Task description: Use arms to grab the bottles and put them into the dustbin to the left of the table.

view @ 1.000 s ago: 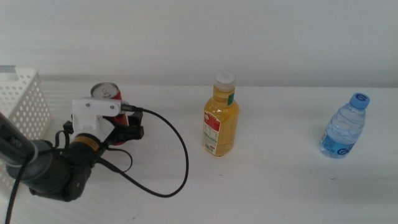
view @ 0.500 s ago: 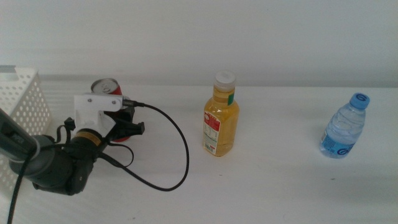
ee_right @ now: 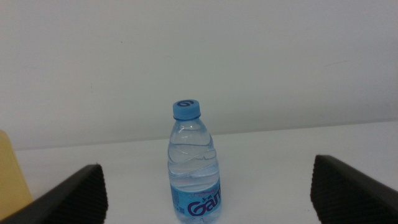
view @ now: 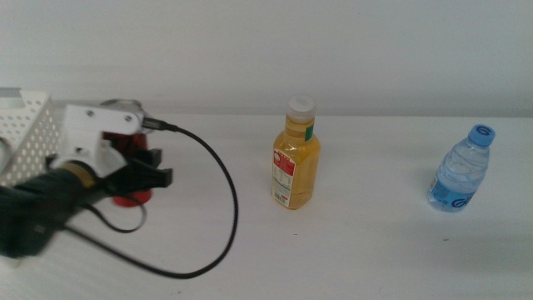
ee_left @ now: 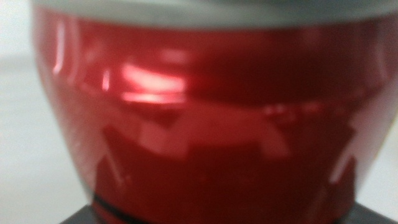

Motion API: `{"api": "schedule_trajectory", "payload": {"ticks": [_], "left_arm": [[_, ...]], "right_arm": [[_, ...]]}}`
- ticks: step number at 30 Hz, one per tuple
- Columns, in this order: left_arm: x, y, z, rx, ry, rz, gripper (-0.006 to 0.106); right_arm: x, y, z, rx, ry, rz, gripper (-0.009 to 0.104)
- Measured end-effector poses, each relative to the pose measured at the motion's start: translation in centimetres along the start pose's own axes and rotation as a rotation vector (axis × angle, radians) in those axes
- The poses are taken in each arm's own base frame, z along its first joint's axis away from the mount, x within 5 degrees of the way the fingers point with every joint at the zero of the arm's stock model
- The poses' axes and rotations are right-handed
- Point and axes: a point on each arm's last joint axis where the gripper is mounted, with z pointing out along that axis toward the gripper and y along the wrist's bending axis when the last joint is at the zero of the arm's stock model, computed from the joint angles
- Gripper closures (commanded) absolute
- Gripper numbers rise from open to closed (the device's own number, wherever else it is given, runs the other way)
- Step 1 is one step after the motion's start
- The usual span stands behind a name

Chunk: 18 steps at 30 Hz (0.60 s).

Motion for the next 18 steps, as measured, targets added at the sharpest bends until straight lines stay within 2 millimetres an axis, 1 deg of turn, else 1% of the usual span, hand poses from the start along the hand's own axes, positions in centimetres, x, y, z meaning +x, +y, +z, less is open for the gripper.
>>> {"api": "schedule_trajectory", "payload": {"ticks": [3,4,6,8,9,11,13,16,18], "left_arm": [[-2.4,0.0,-4.1,-0.024,0.137,0.021,0.102],[-3.5,0.1,-5.5,-0.039,0.177,0.036,0.102],[-5.7,1.0,-7.8,-0.094,0.255,0.063,0.102],[-7.7,2.7,-9.7,-0.168,0.338,0.073,0.102],[-8.4,3.5,-10.3,-0.197,0.375,0.075,0.102],[-9.7,5.8,-11.3,-0.249,0.469,0.075,0.102],[-10.7,7.9,-11.9,-0.264,0.530,0.055,0.102],[-12.0,11.2,-12.3,-0.264,0.578,0.042,0.102],[-12.2,13.6,-11.9,-0.264,0.608,0.019,0.102]], "right_arm": [[0.0,0.0,0.0,0.000,0.000,0.000,0.008],[0.0,0.0,0.0,0.000,0.000,0.000,0.008],[0.0,0.0,0.0,0.000,0.000,0.000,0.008],[0.0,0.0,0.0,0.000,0.000,0.000,0.008],[0.0,0.0,0.0,0.000,0.000,0.000,0.008],[0.0,0.0,0.0,0.000,0.000,0.000,0.008],[0.0,0.0,0.0,0.000,0.000,0.000,0.008],[0.0,0.0,0.0,0.000,0.000,0.000,0.008],[0.0,0.0,0.0,0.000,0.000,0.000,0.008]]}}
